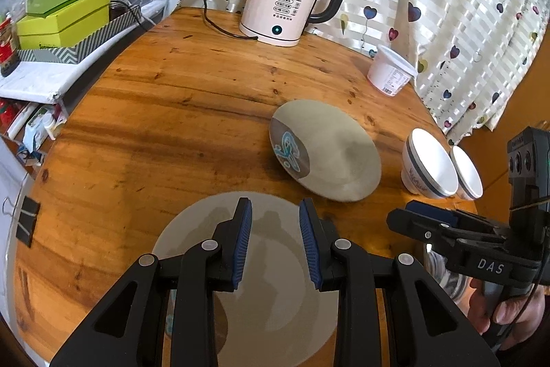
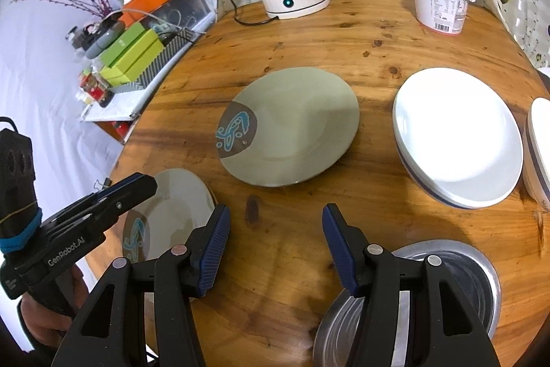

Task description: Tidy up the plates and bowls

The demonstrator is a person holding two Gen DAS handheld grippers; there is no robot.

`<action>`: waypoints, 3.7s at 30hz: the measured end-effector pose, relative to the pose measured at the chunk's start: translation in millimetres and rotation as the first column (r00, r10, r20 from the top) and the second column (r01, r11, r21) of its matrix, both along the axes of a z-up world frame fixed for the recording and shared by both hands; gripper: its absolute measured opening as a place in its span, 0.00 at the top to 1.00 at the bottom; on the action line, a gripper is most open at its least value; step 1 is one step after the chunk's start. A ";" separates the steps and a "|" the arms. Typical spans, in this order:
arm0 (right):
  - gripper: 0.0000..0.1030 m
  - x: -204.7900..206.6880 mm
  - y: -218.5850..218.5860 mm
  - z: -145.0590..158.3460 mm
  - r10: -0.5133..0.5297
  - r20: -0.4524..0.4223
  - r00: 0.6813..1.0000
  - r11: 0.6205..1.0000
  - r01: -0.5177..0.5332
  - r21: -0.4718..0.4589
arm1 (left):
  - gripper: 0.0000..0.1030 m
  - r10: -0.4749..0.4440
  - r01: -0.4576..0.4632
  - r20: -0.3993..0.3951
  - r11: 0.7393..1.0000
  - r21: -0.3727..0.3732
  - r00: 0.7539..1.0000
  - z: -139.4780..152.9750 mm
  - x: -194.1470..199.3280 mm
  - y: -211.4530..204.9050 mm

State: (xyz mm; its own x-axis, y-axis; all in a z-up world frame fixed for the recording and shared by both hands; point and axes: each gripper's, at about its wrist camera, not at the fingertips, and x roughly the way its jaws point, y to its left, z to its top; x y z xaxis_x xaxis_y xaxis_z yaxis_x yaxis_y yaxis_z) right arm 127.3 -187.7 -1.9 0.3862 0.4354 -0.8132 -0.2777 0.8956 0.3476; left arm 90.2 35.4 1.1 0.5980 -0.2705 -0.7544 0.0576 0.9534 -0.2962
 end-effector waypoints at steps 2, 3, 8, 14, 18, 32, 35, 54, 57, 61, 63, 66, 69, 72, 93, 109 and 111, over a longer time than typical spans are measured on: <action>0.45 2.8 -0.7 -0.4 -0.008 -0.003 1.000 1.000 0.008 0.001 | 0.71 -0.007 0.007 -0.003 1.000 -0.003 1.000 -0.1 6.7 -0.2; 0.45 4.4 -0.8 -0.7 -0.013 -0.005 1.000 1.000 0.013 0.002 | 0.71 -0.011 0.011 -0.007 1.000 -0.007 1.000 -0.4 10.0 -0.3; 0.45 11.9 -1.9 -2.2 -0.034 -0.018 0.999 0.999 0.034 0.005 | 0.71 -0.024 0.023 -0.023 1.000 -0.007 0.999 -3.5 26.6 -1.0; 0.45 18.6 -2.3 -4.2 -0.053 -0.027 0.998 0.999 0.053 0.002 | 0.62 -0.051 0.049 -0.056 0.998 -0.034 0.997 -12.2 50.2 -4.1; 0.45 23.4 -1.2 -4.4 -0.057 -0.027 0.998 0.998 0.056 -0.005 | 0.60 -0.054 0.050 -0.079 0.998 -0.049 0.995 -19.4 64.1 -5.0; 0.45 36.6 -1.5 -13.0 -0.070 -0.045 0.997 0.997 0.069 -0.022 | 0.60 -0.068 0.060 -0.136 0.997 -0.057 0.988 -36.9 93.6 -15.2; 0.45 37.9 -1.1 -14.5 -0.073 -0.048 0.996 0.997 0.072 -0.024 | 0.60 -0.071 0.064 -0.150 0.997 -0.050 0.986 -40.7 98.2 -18.1; 0.45 42.0 0.9 -19.4 -0.077 -0.057 0.995 0.997 0.075 -0.029 | 0.67 -0.042 0.046 -0.143 0.999 0.024 0.989 -43.2 108.4 -17.6; 0.45 42.9 1.0 -20.0 -0.077 -0.058 0.995 0.997 0.076 -0.031 | 0.67 -0.043 0.046 -0.143 0.999 0.017 0.989 -42.8 108.6 -16.8; 0.45 47.9 3.4 -23.1 -0.082 -0.060 0.995 0.996 0.079 -0.041 | 0.67 -0.071 0.072 -0.158 0.997 -0.003 0.985 -45.4 109.0 -20.4; 0.45 51.2 5.5 -24.8 -0.082 -0.068 0.994 0.996 0.079 -0.045 | 0.67 -0.080 0.082 -0.159 0.997 0.000 0.984 -46.0 109.0 -24.2; 0.45 56.2 7.5 -27.6 -0.088 -0.080 0.993 0.995 0.084 -0.044 | 0.67 -0.087 0.088 -0.159 0.996 -0.004 0.983 -45.8 110.2 -26.5; 0.45 58.7 8.9 -29.2 -0.096 -0.085 0.992 0.995 0.093 -0.045 | 0.67 -0.091 0.091 -0.159 0.996 -0.006 0.983 -45.7 111.8 -26.7; 0.45 61.2 9.8 -29.9 -0.103 -0.087 0.991 0.994 0.099 -0.043 | 0.67 -0.090 0.090 -0.159 0.996 -0.007 0.983 -45.7 112.6 -26.5; 0.45 77.0 37.3 -31.4 -0.047 -0.071 0.996 0.997 0.042 -0.066 | 0.67 -0.045 0.045 -0.149 0.999 -0.004 0.988 -45.9 109.8 -2.9; 0.45 90.0 39.5 -33.7 -0.071 -0.045 0.996 0.992 0.066 -0.110 | 0.67 -0.017 0.016 -0.126 1.000 -0.011 0.992 -43.8 118.5 4.4; 0.45 91.7 39.8 -33.8 -0.075 -0.040 0.996 0.991 0.070 -0.118 | 0.67 -0.016 0.015 -0.122 1.000 -0.009 0.992 -44.1 120.6 4.4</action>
